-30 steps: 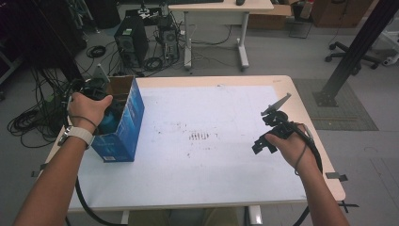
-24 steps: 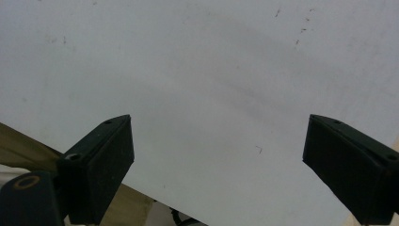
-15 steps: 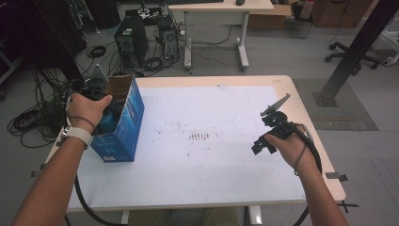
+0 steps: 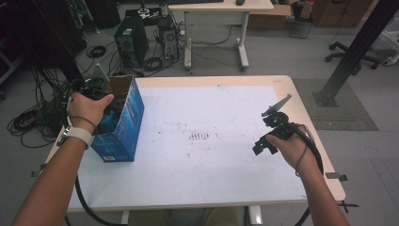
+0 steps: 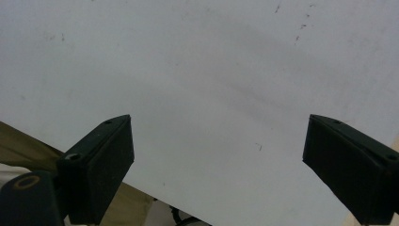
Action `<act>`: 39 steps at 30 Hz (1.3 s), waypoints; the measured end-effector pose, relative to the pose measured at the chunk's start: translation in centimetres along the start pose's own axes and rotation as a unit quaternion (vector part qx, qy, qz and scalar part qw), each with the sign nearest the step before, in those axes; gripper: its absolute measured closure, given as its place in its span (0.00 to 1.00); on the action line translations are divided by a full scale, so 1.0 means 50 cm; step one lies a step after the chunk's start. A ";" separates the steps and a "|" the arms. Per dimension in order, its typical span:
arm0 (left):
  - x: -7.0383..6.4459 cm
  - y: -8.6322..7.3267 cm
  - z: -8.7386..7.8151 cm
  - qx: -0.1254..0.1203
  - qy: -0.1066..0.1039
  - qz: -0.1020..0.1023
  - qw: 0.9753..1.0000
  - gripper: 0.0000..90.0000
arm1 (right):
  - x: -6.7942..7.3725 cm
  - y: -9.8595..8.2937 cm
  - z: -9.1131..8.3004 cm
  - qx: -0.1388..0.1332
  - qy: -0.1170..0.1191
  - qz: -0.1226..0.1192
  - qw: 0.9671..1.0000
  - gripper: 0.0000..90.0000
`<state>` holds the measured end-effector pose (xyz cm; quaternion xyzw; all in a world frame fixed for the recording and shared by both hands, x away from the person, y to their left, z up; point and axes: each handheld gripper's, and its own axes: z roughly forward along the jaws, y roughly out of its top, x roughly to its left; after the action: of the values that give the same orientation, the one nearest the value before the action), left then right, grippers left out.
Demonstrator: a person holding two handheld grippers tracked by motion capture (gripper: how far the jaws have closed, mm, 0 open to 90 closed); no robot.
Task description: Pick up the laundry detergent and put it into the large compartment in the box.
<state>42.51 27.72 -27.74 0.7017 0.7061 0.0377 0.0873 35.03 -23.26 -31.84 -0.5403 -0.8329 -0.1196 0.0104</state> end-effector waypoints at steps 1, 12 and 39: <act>0.001 0.000 -0.002 -0.001 -0.001 -0.001 1.000 0.27 | 0.000 0.000 0.000 0.000 0.000 0.000 1.000 0.10; 0.007 -0.004 -0.016 -0.010 -0.017 -0.004 1.000 0.27 | 0.005 0.002 -0.002 -0.001 0.000 -0.002 1.000 0.10; -0.001 -0.009 -0.071 -0.024 -0.019 0.014 0.999 0.14 | 0.016 0.002 -0.007 -0.001 0.000 -0.008 1.000 0.10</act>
<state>41.42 27.92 -24.35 0.7101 0.6930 0.0420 0.1170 34.77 -22.56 -31.37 -0.5338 -0.8369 -0.1207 0.0087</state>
